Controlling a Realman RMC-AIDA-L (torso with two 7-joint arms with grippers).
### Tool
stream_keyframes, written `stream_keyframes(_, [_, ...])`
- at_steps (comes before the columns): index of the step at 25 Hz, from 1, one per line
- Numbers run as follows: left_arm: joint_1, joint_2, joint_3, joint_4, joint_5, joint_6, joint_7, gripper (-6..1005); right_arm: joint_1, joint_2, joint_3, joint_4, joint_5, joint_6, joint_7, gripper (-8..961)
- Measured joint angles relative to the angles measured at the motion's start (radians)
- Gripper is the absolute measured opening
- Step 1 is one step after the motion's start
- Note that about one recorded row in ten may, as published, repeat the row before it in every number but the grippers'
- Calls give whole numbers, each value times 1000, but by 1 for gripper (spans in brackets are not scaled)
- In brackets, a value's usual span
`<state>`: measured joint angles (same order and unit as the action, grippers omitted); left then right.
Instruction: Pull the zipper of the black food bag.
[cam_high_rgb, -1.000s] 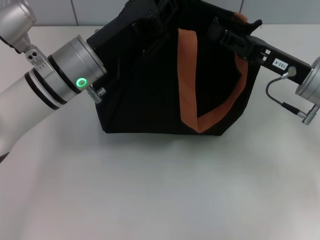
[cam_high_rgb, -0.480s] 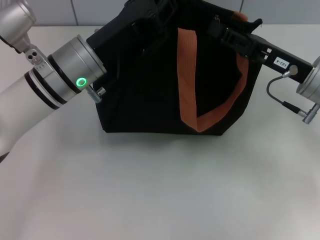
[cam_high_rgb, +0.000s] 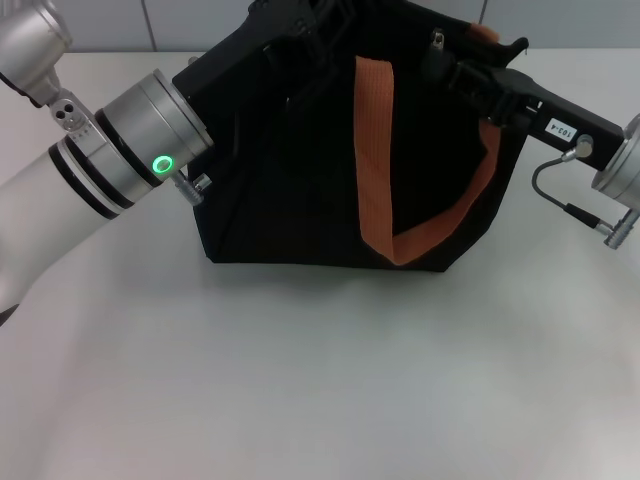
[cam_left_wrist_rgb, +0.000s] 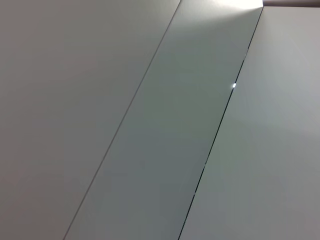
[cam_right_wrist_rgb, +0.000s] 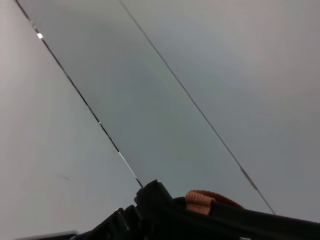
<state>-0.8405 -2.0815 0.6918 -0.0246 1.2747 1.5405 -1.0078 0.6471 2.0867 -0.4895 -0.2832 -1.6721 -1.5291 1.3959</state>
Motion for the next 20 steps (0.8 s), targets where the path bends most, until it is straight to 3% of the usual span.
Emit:
stream_keyframes(4, [0,0,0,0,0,1,0,64,-1,0,3,11,12,-7,0,154])
stream_keyframes(6, [0,0,0,0,0,2,0,65,-2,1,3,13,16,-16,0,-2])
stream_keyframes(20, [4,0,0,-2,0,6,0,67,-16,-1,6,13,30,7,65,-1])
